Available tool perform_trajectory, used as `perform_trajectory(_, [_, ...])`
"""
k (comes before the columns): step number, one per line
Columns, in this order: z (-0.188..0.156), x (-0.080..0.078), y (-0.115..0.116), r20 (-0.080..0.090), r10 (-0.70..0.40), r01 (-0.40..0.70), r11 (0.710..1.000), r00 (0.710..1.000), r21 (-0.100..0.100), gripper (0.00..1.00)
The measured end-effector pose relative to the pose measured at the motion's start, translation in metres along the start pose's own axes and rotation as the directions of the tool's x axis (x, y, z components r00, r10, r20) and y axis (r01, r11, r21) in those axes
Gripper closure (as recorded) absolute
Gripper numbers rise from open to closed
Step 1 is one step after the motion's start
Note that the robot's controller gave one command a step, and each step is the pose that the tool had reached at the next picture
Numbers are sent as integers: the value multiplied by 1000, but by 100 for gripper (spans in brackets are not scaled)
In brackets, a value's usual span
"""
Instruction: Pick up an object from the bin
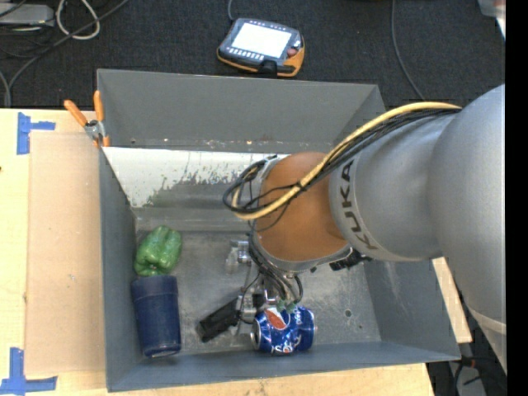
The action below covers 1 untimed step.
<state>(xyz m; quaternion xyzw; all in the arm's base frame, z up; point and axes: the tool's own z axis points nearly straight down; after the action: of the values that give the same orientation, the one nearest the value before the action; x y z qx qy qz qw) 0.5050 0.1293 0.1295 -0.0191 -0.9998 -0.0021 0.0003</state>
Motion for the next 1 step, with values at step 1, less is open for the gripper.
perform_trajectory(1, [-18,-8,-23,-2,47,-47,999,999,0,0])
